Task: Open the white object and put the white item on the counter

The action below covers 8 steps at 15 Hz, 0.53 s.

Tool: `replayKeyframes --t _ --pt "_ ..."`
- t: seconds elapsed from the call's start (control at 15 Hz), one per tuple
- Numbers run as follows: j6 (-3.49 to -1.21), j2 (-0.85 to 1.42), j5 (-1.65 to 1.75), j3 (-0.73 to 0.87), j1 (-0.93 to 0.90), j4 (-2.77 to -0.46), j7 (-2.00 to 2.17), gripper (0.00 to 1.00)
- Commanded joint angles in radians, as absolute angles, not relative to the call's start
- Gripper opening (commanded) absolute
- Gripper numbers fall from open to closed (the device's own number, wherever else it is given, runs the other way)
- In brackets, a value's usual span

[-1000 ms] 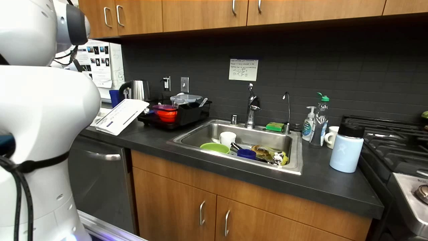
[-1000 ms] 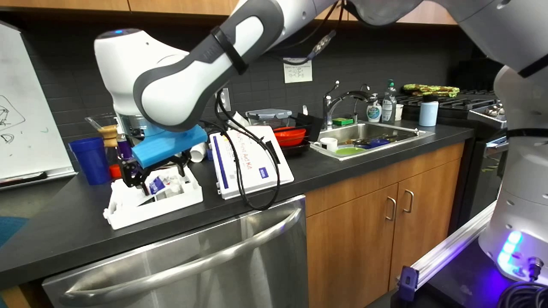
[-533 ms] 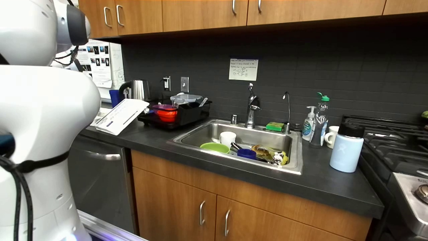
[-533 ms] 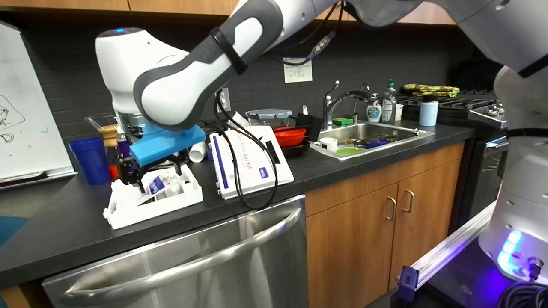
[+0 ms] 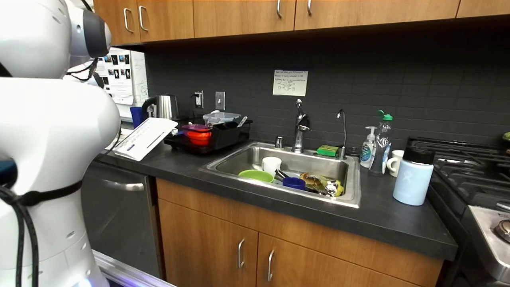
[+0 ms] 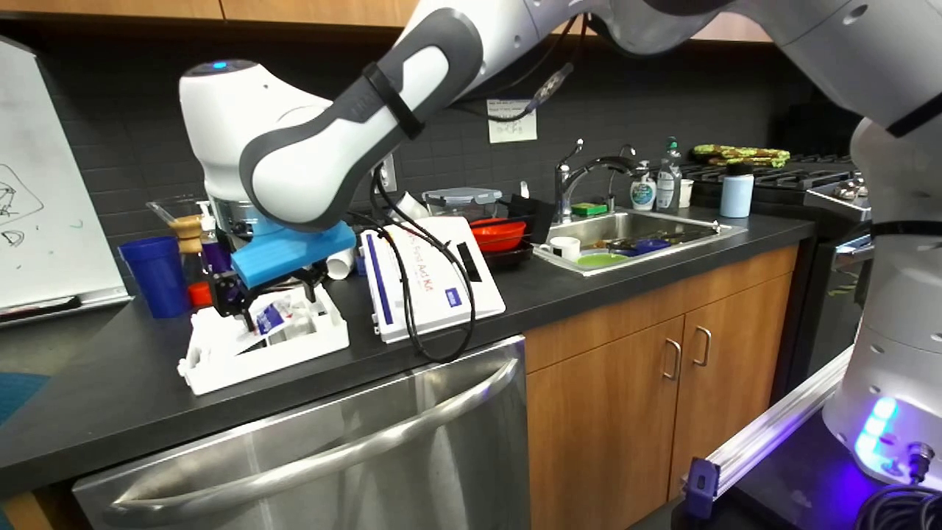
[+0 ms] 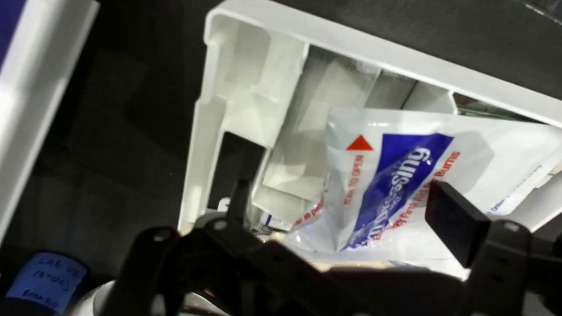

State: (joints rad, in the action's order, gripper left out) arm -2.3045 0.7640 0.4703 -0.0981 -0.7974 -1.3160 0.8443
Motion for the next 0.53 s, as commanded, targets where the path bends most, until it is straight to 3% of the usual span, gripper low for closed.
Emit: replayKeyframes --t 0.0,0.27,0.33,0.4,0.47 --pt "-2.316 0.792 0.464 -0.096 -0.783 -1.292 0.841 1.0" --pt "-2.32 0.798 0.465 -0.098 -0.78 -1.284 0.84 1.0" --pt "-2.323 0.797 0.467 -0.098 -0.78 -1.286 0.84 0.93" --pt "-2.324 0.796 0.467 -0.098 -0.78 -1.287 0.84 0.74" --pt "-2.327 0.796 0.468 -0.098 -0.78 -1.289 0.84 0.69"
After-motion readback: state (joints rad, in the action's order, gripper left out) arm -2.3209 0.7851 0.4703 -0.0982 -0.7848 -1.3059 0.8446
